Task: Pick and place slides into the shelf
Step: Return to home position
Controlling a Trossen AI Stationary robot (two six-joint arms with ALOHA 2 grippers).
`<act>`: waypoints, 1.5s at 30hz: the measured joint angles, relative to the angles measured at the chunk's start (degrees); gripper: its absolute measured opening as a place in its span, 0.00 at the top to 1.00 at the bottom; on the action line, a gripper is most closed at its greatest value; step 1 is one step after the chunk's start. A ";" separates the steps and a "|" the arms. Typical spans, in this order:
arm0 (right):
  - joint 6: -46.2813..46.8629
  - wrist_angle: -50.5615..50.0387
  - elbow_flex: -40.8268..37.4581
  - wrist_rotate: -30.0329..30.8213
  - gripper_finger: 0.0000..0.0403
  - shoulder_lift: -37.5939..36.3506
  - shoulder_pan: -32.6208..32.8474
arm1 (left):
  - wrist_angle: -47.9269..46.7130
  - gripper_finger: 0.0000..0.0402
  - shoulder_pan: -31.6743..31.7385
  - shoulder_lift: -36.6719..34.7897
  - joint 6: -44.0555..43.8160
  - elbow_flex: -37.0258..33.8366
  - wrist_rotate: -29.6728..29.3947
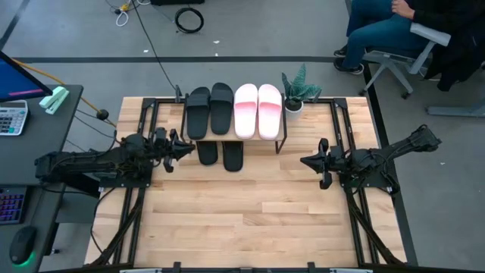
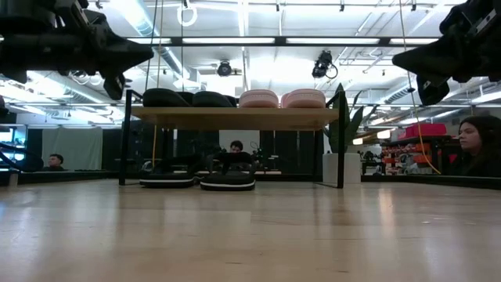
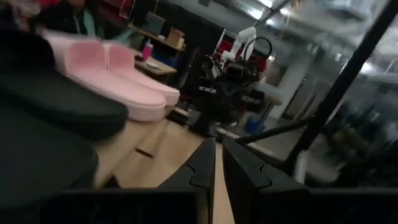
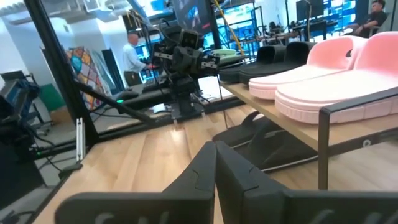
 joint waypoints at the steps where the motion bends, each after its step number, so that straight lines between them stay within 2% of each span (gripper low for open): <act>1: -0.12 -0.04 0.00 -0.02 0.97 0.02 0.00 | -0.07 0.91 -0.15 -0.01 -3.24 0.00 0.14; 5: -0.31 -0.55 0.00 -0.02 0.97 0.05 0.00 | -0.14 0.92 -0.39 -0.02 -19.17 0.00 0.39; 8: -0.82 -0.56 0.00 -0.03 0.97 0.04 0.00 | -0.33 0.94 -0.39 -0.02 -24.19 0.00 0.39; 14: -0.36 -0.55 0.00 -0.08 0.97 0.05 0.00 | -0.62 0.95 -0.39 -0.19 -24.68 0.00 0.39; 24: -0.37 -0.63 0.00 -0.11 0.97 0.05 0.00 | -0.79 0.91 -0.37 -1.27 -24.68 0.00 0.39; 32: -0.37 -0.85 0.00 -0.11 0.97 0.04 -0.02 | -0.81 0.93 -0.37 -1.99 -25.27 0.00 0.44; 34: -0.37 -0.85 0.00 -0.11 0.97 0.04 -0.02 | -1.04 0.94 -0.37 -3.32 -23.88 0.00 0.79; 38: -0.37 -0.87 0.00 -0.11 0.97 0.05 -0.02 | 1.64 0.95 -0.42 -6.74 -2.19 -1.66 0.82; 40: -0.36 -0.87 0.00 -0.10 0.97 0.04 -0.02 | 2.82 0.95 -0.54 -8.36 -2.66 -3.54 2.43; 45: -0.37 -0.88 0.00 -0.10 0.97 0.05 -0.02 | -6.01 0.93 -0.72 -11.39 -2.73 -3.65 3.43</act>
